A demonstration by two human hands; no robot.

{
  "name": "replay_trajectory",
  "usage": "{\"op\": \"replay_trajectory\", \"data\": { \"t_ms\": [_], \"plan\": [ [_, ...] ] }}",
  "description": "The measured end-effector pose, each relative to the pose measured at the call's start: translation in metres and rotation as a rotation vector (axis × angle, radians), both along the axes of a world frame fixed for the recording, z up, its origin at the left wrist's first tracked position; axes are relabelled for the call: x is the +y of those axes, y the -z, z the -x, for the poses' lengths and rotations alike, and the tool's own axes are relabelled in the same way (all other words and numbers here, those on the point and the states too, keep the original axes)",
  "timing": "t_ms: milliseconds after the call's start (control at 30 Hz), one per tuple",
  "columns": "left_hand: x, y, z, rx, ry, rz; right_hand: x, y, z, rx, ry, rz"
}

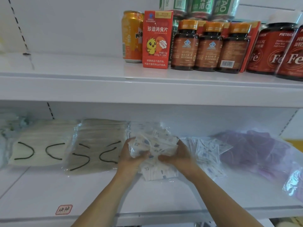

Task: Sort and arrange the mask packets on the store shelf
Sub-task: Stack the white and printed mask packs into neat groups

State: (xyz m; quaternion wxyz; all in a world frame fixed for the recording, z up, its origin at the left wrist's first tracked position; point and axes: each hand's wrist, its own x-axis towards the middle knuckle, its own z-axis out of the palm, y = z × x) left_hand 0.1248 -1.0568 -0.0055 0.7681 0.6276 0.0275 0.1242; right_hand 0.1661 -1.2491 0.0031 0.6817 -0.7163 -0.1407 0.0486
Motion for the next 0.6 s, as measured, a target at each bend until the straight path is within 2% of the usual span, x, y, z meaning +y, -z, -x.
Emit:
{"op": "replay_trajectory", "data": {
  "t_ms": [67,133,233,300,400,533,600],
  "plan": [
    [0.005,-0.006,-0.001,-0.04,-0.009,-0.071,-0.004,0.002,-0.003,0.011,0.006,-0.028],
    [0.017,-0.006,-0.003,-0.041,-0.01,-0.229,-0.01,0.006,-0.005,0.045,0.02,-0.03],
    [0.024,0.008,0.003,-0.02,0.18,-0.272,-0.011,0.019,0.0,0.079,-0.022,0.04],
    [0.018,0.019,0.008,0.035,0.21,-0.149,-0.006,0.025,0.005,0.073,-0.009,0.06],
    [0.005,0.022,0.014,0.025,0.142,-0.05,0.001,0.022,0.007,0.061,0.002,0.044],
    [-0.004,0.028,0.01,0.024,0.141,0.307,-0.007,0.01,0.004,0.071,-0.03,-0.032],
    [-0.01,0.03,0.013,0.04,0.143,0.422,-0.008,0.007,0.008,0.088,-0.08,-0.081]
  ]
}}
